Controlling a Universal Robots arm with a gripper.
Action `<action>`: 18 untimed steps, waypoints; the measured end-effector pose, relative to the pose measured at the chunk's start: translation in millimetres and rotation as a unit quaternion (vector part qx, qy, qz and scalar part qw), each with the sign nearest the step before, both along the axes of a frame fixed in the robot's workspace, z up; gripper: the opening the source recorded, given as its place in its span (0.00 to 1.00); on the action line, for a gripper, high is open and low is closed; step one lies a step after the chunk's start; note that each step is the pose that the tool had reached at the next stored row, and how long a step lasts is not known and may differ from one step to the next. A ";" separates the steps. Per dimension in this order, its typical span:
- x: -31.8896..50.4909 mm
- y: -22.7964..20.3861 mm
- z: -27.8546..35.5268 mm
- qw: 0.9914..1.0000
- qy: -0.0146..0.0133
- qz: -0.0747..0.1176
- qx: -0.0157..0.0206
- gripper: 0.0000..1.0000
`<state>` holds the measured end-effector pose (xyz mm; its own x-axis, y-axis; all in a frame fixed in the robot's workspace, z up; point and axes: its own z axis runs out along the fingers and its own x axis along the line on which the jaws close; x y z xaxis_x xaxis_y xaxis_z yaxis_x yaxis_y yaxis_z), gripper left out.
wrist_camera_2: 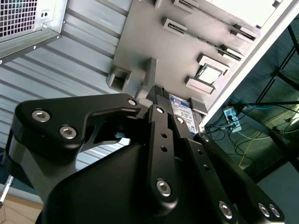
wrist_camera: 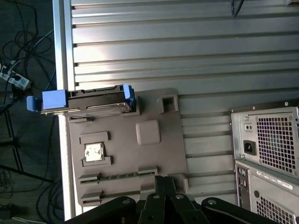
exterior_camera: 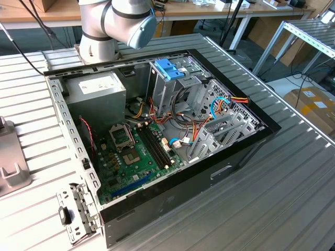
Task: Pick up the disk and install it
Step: 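Reach for the disk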
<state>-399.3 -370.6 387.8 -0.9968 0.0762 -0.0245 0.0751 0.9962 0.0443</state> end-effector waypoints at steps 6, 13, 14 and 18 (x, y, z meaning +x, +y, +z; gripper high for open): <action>-5.2 0.0 -0.2 1.000 0.000 0.000 0.000 0.11; -9.8 0.0 -0.4 1.000 0.000 0.000 0.000 0.11; -11.2 0.0 -0.5 1.000 0.000 0.000 0.000 0.11; -14.6 0.0 -0.6 1.000 0.000 0.000 0.000 0.11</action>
<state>-413.9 -370.6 387.2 -0.9968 0.0762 -0.0245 0.0751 0.9962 0.0443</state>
